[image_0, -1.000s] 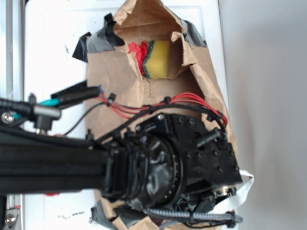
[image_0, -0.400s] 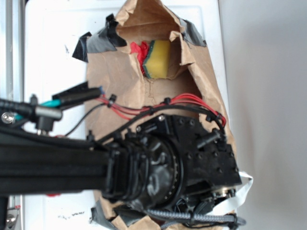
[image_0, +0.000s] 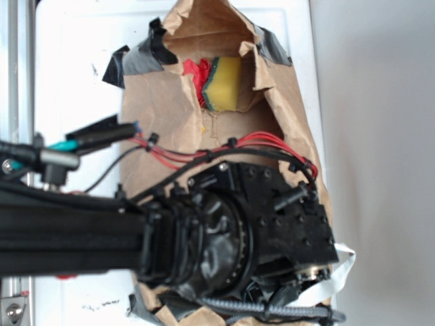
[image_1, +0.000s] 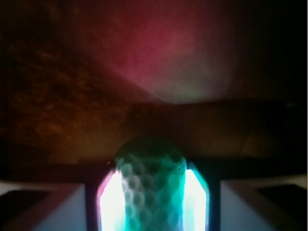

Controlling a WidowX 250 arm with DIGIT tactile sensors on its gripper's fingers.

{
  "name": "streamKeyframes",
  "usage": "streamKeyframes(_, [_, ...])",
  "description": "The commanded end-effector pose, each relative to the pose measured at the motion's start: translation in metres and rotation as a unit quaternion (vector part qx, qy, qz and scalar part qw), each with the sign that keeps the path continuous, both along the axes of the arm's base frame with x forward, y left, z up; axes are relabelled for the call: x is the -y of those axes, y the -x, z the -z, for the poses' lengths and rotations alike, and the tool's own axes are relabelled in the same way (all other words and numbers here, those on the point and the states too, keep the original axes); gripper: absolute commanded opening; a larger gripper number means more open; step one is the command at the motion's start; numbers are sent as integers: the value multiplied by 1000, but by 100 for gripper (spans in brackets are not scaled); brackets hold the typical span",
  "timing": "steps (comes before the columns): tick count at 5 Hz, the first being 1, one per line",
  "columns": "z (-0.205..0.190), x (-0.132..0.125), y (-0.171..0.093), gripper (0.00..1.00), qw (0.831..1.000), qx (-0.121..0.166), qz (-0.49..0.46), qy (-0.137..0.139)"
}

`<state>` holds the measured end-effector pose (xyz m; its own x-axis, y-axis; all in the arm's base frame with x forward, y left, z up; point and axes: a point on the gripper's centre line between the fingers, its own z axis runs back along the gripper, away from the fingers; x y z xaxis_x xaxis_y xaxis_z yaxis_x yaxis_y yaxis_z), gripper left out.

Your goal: Grab the green ball.

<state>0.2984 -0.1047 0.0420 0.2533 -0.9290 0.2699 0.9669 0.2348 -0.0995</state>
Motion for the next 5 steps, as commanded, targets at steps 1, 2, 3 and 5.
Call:
streamKeyframes(1, [-41, -44, 17, 0, 982, 9, -161, -97])
streamKeyframes(2, [-54, -72, 26, 0, 956, -2, -270, -118])
streamKeyframes(3, [-71, -101, 28, 0, 911, -19, -386, -142])
streamKeyframes(5, [-93, -122, 33, 0, 843, -52, -514, -152])
